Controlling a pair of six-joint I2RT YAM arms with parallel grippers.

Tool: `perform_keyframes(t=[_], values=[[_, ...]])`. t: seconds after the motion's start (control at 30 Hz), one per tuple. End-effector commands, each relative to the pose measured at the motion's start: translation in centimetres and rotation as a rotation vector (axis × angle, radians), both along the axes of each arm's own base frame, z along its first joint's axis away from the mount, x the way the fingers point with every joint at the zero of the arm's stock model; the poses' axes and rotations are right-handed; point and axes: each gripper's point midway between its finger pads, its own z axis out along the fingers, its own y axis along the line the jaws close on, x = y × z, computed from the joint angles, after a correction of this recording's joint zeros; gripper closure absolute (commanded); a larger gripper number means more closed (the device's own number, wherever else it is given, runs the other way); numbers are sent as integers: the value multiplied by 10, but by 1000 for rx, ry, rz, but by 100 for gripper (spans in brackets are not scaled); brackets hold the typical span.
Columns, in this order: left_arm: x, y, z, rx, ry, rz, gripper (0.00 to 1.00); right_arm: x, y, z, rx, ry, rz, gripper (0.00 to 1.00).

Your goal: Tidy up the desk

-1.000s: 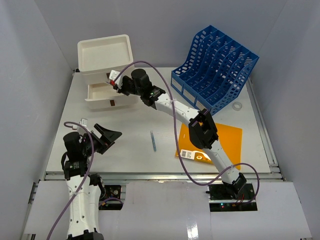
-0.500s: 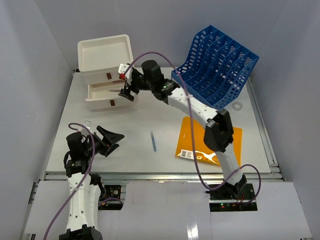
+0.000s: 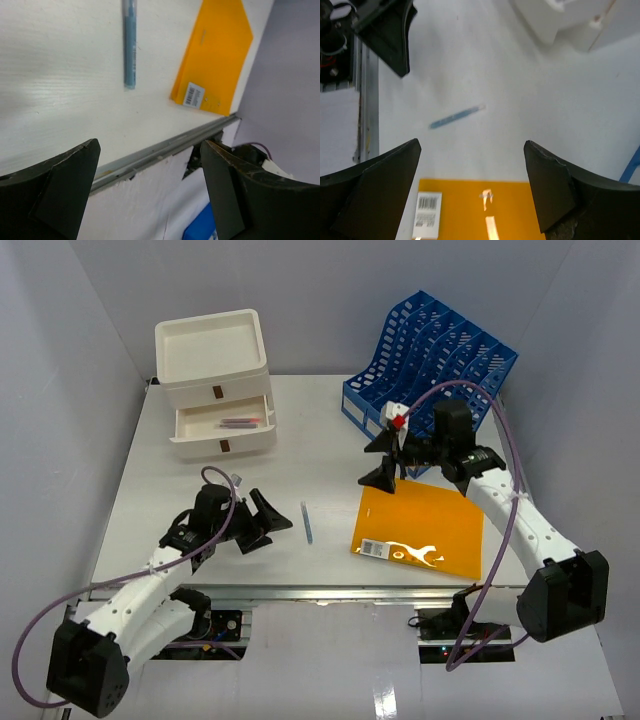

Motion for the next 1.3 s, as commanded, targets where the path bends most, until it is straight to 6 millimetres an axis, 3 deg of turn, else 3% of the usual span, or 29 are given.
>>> perform_keyframes(t=[0.0,0.1,0.23,0.4,0.53,0.73,0.83,0.9,1.17,1.27], values=[[37,8,-1,158,-57,136,7,-18,-35,-29,0,71,-66,10],[43,6,-8,224,-43,130,7,-23,-54,-43,31,102,-103,10],[49,-12,-22,346,-9,96,7,-23,-76,-57,57,133,-159,10],[59,-37,-38,492,37,75,12,-20,-91,-57,73,120,-204,10],[66,-39,-59,632,107,83,20,-21,-99,-55,102,111,-233,10],[79,-51,-74,728,142,87,29,-21,-104,-49,111,96,-249,10],[77,-47,-85,811,176,85,33,-22,-103,-48,117,95,-242,10],[76,-47,-90,841,179,80,42,-22,-103,-47,118,95,-241,10],[73,-45,-99,894,178,64,57,-22,-104,-47,118,95,-245,10],[69,-43,-100,892,178,65,66,-21,-105,-48,117,97,-249,10]])
